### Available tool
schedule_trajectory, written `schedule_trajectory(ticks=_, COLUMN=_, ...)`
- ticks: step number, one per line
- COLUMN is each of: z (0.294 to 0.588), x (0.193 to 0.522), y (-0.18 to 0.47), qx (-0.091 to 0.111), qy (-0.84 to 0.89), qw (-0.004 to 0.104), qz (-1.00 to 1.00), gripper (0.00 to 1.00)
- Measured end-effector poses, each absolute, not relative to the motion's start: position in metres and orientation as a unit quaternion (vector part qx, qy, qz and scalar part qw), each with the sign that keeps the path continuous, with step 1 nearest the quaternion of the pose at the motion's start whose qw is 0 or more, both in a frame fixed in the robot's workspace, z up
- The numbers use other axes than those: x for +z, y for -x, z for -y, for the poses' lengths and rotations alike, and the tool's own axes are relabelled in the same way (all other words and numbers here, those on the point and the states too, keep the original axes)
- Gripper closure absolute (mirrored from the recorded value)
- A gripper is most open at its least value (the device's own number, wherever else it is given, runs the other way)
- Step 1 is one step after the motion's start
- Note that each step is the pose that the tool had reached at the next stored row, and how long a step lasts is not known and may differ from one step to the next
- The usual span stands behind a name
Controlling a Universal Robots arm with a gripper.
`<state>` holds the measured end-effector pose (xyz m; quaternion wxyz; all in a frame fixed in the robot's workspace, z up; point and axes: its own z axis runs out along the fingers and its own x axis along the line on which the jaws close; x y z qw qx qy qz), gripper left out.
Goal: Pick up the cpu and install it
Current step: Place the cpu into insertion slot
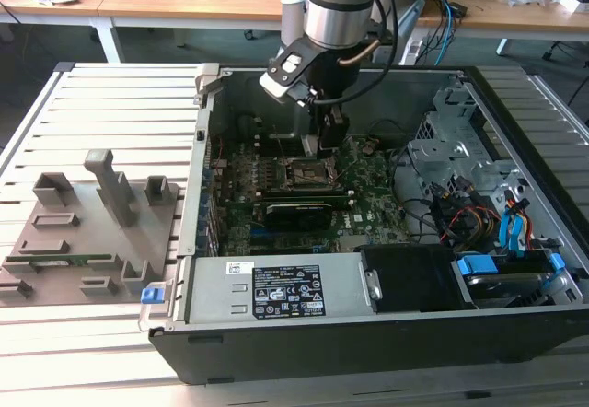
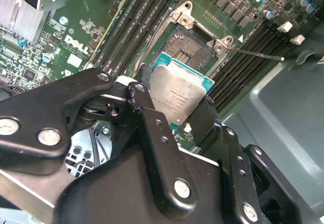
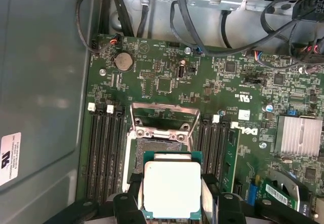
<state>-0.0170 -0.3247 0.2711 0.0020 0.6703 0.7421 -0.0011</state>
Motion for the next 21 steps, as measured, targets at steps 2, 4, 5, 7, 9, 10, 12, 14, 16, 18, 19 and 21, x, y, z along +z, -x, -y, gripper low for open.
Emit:
schedule_trajectory(ticks=2, z=0.325, x=0.269, y=0.017, qx=-0.001, qy=-0.67, qw=0.002, qz=-0.742, gripper=0.45)
schedule_trajectory(ticks=4, z=0.324, x=0.262, y=0.017, qx=-0.001, qy=-0.67, qw=0.002, qz=-0.742, gripper=0.45)
schedule_trajectory(ticks=5, z=0.324, x=0.257, y=0.017, qx=-0.001, qy=-0.67, qw=0.002, qz=-0.742, gripper=0.45)
schedule_trajectory(ticks=7, z=0.323, x=0.253, y=0.017, qx=-0.001, qy=-0.67, qw=0.002, qz=-0.742, gripper=0.45)
schedule_trajectory(ticks=9, z=0.322, x=0.251, y=0.018, qx=-0.001, qy=-0.67, qw=0.002, qz=-0.742, gripper=0.45)
schedule_trajectory(ticks=10, z=0.322, x=0.249, y=0.018, qx=-0.001, qy=-0.67, qw=0.002, qz=-0.742, gripper=0.45)
schedule_trajectory(ticks=12, z=0.321, x=0.246, y=0.019, qx=-0.001, qy=-0.676, qw=0.002, qz=-0.737, gripper=0.45)
schedule_trajectory(ticks=14, z=0.321, x=0.244, y=0.019, qx=-0.001, qy=-0.686, qw=0.002, qz=-0.728, gripper=0.45)
schedule_trajectory(ticks=16, z=0.321, x=0.242, y=0.019, qx=-0.001, qy=-0.686, qw=0.002, qz=-0.728, gripper=0.45)
schedule_trajectory(ticks=18, z=0.321, x=0.24, y=0.019, qx=-0.001, qy=-0.686, qw=0.002, qz=-0.728, gripper=0.45)
schedule_trajectory(ticks=19, z=0.321, x=0.239, y=0.019, qx=-0.001, qy=-0.686, qw=0.002, qz=-0.728, gripper=0.45)
schedule_trajectory(ticks=21, z=0.321, x=0.238, y=0.019, qx=-0.001, qy=-0.686, qw=0.002, qz=-0.728, gripper=0.45)
